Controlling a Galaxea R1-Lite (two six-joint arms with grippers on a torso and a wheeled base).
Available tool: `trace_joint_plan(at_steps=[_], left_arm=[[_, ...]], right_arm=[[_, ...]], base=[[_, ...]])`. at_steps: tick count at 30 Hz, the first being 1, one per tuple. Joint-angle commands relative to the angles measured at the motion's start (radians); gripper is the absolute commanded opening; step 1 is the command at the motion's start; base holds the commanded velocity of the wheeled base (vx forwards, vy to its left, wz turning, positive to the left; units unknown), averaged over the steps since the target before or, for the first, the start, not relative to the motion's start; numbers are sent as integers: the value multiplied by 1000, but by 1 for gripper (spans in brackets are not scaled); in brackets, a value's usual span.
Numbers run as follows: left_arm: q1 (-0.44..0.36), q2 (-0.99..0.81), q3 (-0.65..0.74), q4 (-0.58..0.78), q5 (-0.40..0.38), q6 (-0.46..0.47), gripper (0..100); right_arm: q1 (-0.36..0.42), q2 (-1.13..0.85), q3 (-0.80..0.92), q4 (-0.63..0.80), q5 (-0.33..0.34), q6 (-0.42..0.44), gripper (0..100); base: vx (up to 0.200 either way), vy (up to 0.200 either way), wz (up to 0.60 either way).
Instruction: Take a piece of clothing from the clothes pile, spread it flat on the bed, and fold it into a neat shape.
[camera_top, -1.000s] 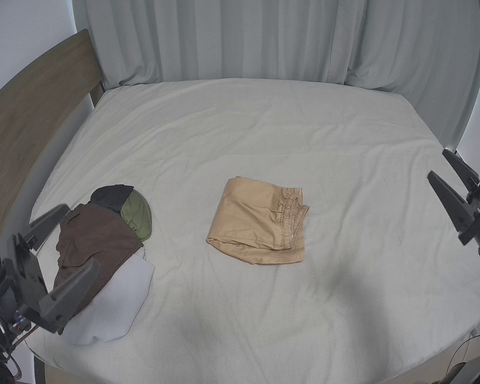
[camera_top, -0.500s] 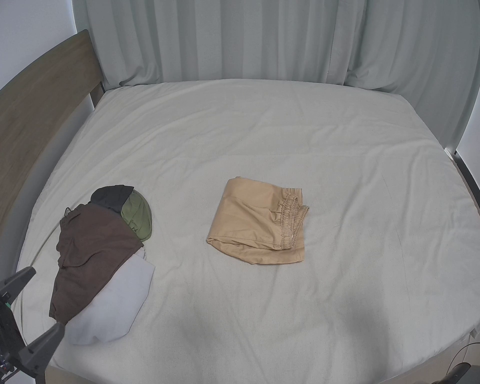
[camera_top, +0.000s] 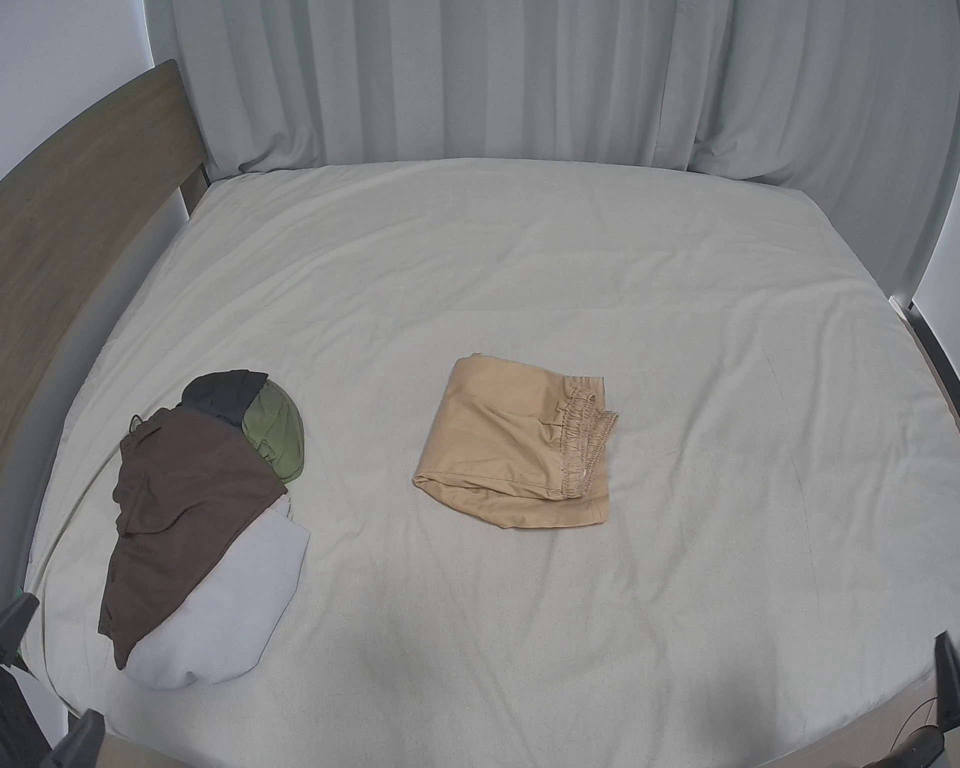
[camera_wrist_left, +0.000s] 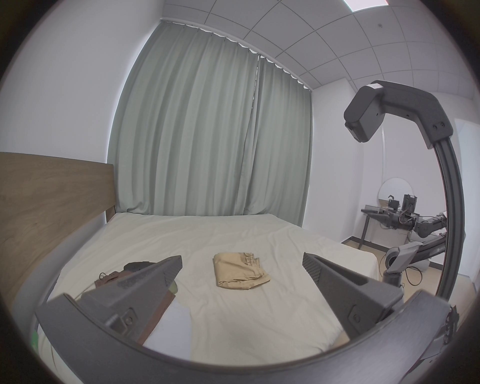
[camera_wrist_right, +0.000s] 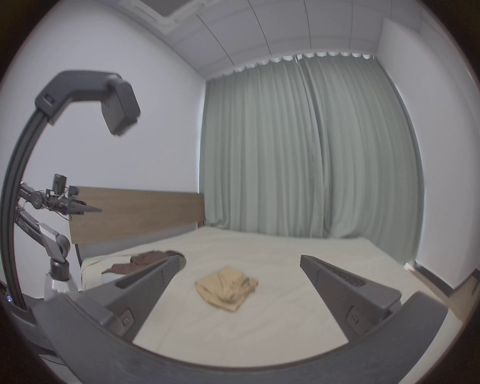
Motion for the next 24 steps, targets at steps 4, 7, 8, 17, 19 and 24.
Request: trace_joint_plan(at_steps=[4, 7, 8, 17, 19, 24], left_arm=[[9, -108, 172, 53, 124, 19, 100], [9, -108, 170, 134, 173, 16, 100], [9, -108, 170, 143, 199, -3, 100], [38, -108, 170, 225, 391, 23, 100], [46, -108, 170, 205, 391, 25, 100], [78, -108, 172, 206, 391, 33, 100]], right_arm=[[-46, -164, 39, 401, -182, 1, 100], [-48, -164, 39, 390, -211, 12, 100], [-48, -164, 39, 404, -266, 12, 100], [-46, -164, 39, 465, -382, 16, 100], [-45, -164, 39, 465, -379, 16, 100], [-45, -164, 39, 464, -370, 13, 100]], base=[[0, 0, 0], [0, 0, 0], [0, 0, 0], [0, 0, 0], [0, 0, 0], [0, 0, 0]])
